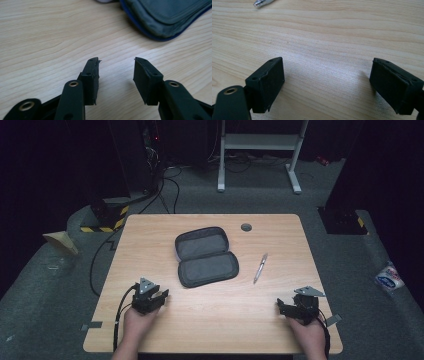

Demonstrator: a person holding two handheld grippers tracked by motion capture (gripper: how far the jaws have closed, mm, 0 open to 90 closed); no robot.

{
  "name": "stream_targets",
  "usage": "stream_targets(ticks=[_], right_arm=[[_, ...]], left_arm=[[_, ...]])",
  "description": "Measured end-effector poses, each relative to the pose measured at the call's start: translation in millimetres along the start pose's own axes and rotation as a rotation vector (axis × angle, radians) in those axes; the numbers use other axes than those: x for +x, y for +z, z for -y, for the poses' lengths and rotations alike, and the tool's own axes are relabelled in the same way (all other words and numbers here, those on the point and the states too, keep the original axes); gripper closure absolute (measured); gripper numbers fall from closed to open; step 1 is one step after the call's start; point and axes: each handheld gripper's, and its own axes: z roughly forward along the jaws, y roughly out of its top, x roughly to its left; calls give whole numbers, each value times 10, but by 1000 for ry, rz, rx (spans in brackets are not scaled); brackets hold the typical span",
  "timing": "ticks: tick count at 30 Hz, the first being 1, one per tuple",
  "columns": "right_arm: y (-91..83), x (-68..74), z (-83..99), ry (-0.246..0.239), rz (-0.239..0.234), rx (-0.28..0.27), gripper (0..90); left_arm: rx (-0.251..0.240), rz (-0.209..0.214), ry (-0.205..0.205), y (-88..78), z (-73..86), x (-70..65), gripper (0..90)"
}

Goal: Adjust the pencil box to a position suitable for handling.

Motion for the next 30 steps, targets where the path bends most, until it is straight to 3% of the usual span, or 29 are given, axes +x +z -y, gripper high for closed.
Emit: stream_targets(ticks=[8,18,25,30], right_arm=[[-1,1,1,-3,-1,-2,127],[-3,4,2,-6,-1,-5,136],[-7,10,4,-7,-2,-4,141],[-8,11,5,-11,-3,-5,143]], left_arm=[[-24,36,29,-41,-51,-110,616],[-54,82,23,-51,-131,-173,653],[-68,73,32,-25,-200,-193,685],[-49,76,6,68,-279,-158,686]])
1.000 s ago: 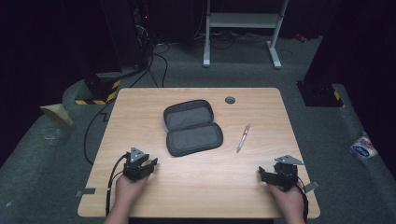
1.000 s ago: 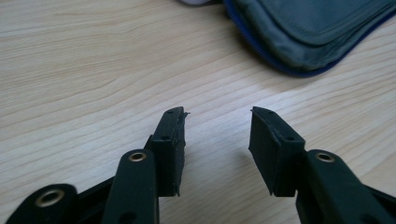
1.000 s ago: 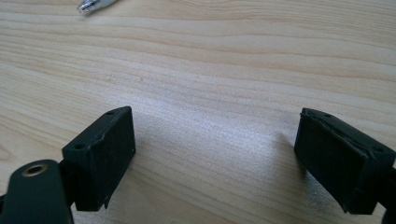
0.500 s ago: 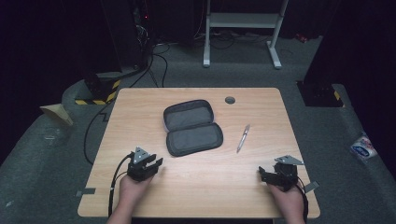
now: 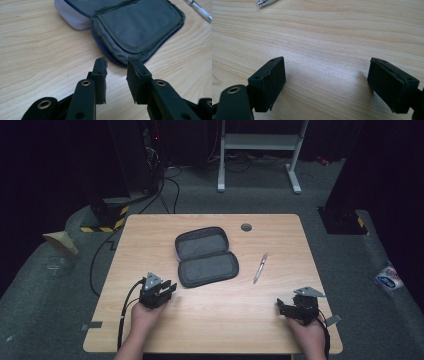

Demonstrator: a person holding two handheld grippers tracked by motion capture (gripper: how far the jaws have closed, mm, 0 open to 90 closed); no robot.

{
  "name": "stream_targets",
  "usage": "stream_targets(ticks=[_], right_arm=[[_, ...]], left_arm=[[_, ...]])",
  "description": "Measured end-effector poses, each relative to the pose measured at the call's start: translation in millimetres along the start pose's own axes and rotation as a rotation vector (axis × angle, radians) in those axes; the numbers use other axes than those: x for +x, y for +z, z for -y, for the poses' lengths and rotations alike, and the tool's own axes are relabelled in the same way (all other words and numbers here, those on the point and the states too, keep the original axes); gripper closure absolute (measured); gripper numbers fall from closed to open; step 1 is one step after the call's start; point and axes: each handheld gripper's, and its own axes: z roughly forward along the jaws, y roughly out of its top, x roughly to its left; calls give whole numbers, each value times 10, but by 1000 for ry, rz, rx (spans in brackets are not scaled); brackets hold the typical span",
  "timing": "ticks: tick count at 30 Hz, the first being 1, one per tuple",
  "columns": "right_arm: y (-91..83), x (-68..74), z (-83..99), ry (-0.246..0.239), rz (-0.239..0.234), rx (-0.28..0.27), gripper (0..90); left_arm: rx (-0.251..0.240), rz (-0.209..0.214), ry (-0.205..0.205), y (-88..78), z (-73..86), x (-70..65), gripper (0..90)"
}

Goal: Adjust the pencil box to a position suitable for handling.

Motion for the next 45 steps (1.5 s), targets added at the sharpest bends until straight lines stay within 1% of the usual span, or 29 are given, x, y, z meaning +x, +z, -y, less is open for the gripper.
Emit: stream_targets(ticks=[1,2,3,5,7,8,10,12,14,16,19,21,24,26,32,34,38,40,45], right_arm=[[0,0,0,0,0,0,143],[-1,1,0,-2,-2,-1,146],[-1,1,0,-2,-2,-1,146],[-1,2,1,-2,-3,-1,147],[-1,2,1,-2,-3,-1,147],[-1,2,1,-2,-3,-1,147],[-2,4,2,-2,-2,-2,149],[-3,5,2,-2,-2,-2,150],[-3,5,2,-2,-2,-2,150],[-3,4,2,-4,-2,-3,152],[-3,4,3,-4,-3,-3,152],[-3,4,3,-4,-3,-3,152],[-3,4,3,-4,-3,-3,152],[-3,4,3,-4,-3,-3,154],[0,4,-1,-4,-5,-3,155],[3,4,-3,-6,-6,-3,156],[2,6,-3,-8,-7,-3,158],[-1,10,0,-9,-7,-4,159],[-4,13,3,-7,-6,-4,159]], left_arm=[[0,0,0,0,0,0,687],[18,-13,8,60,-28,10,693],[19,-21,13,88,-40,14,696],[12,-18,4,135,-69,27,699],[-6,-19,6,174,-95,26,704],[-6,-19,6,174,-95,26,708],[13,-37,22,265,-133,-17,710],[8,-52,19,304,-164,-30,717],[1,-67,15,340,-190,-41,741],[25,-81,3,380,-210,-40,771],[38,-76,-4,412,-226,-48,804],[38,-83,1,419,-231,-58,850],[35,-88,4,424,-228,-71,884],[33,-92,15,424,-223,-75,890],[33,-85,36,395,-203,-103,896],[34,-84,52,368,-162,-130,896],[38,-75,78,274,-60,-219,896],[45,-68,110,212,-12,-280,896],[47,-17,151,98,78,-432,896]])
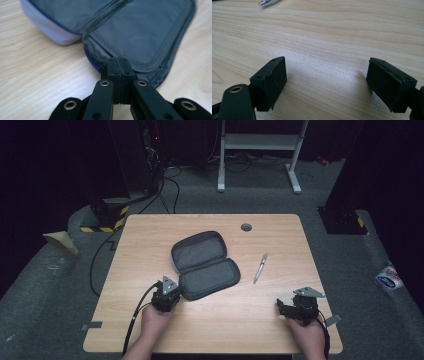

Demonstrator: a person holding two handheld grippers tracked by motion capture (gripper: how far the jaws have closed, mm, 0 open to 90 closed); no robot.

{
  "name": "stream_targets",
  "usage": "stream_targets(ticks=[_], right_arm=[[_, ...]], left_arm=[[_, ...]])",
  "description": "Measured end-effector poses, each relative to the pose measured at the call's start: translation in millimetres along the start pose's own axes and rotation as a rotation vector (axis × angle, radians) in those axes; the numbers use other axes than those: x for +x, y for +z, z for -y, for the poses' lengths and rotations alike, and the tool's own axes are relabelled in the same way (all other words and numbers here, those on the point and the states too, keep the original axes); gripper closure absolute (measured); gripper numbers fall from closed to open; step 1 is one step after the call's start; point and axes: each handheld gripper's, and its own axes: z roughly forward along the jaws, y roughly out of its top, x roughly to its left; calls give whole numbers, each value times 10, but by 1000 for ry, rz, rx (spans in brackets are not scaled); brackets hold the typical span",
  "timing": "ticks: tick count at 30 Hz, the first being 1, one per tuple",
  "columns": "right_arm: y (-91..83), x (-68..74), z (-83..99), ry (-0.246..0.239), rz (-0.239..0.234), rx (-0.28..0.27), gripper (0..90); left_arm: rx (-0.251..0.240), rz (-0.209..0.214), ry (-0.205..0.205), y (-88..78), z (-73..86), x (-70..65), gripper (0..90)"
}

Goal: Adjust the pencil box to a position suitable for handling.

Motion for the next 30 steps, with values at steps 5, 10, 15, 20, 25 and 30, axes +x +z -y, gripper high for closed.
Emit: stream_targets(ticks=[5,10,15,20,25,30], right_arm=[[0,0,0,0,0,-1,159],[0,1,0,0,0,0,159],[0,1,0,0,0,0,159],[-1,1,0,-2,-1,-1,162],[-1,0,0,-2,-2,-1,163],[-1,1,1,-2,-1,-1,163]], left_arm=[[-10,50,22,-58,38,-155,896],[-29,97,43,-126,27,-289,896],[-28,124,68,-147,26,-419,897],[-38,122,68,-158,19,-436,887],[-78,123,26,-217,1,-330,852],[-113,83,-42,-263,-69,-133,729]])
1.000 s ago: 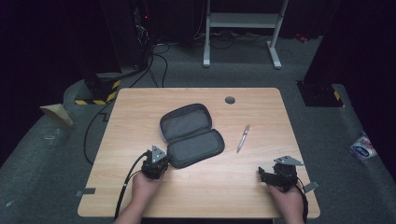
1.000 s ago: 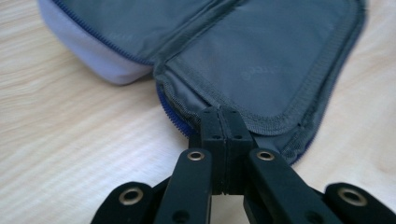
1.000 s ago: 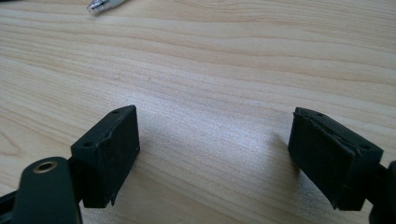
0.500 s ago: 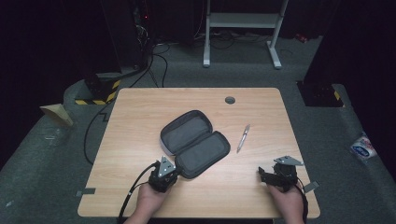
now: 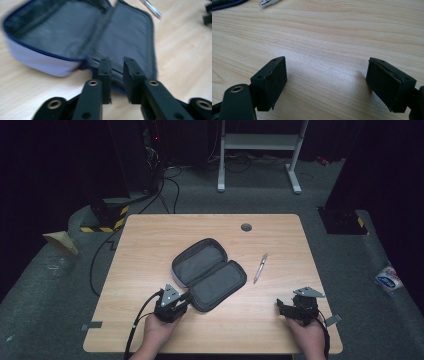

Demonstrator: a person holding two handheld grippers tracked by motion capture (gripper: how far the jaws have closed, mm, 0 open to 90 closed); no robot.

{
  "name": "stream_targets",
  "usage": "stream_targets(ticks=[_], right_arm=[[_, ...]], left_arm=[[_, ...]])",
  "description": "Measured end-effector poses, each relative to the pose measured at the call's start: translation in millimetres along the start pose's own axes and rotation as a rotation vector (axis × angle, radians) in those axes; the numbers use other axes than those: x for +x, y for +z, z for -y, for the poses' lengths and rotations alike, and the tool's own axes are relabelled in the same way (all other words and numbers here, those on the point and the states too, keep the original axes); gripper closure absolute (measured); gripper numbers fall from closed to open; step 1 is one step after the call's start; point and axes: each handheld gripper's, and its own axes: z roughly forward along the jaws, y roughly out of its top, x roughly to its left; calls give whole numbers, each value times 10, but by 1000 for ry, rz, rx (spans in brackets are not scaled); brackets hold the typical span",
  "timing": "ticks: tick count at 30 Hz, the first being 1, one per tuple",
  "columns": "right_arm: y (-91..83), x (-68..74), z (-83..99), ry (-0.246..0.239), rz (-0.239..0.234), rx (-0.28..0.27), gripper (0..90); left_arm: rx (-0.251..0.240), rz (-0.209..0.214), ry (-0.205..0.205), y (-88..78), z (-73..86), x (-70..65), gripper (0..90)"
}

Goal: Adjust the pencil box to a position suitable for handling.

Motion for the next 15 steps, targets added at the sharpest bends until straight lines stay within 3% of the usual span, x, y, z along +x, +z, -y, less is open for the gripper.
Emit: stream_targets(ticks=[4,6,8,11,15], right_arm=[[0,0,0,0,0,0,163],[0,0,0,0,0,0,163],[0,0,0,-1,0,0,167],[-7,5,5,-3,-3,-4,193],[-52,74,21,3,0,-9,307]], left_arm=[[-17,-84,-58,11,-99,327,654],[2,-138,-61,53,-157,481,613],[14,-152,-86,94,-232,614,589],[27,-197,-75,180,-356,753,544],[50,-191,-115,344,-438,918,508]])
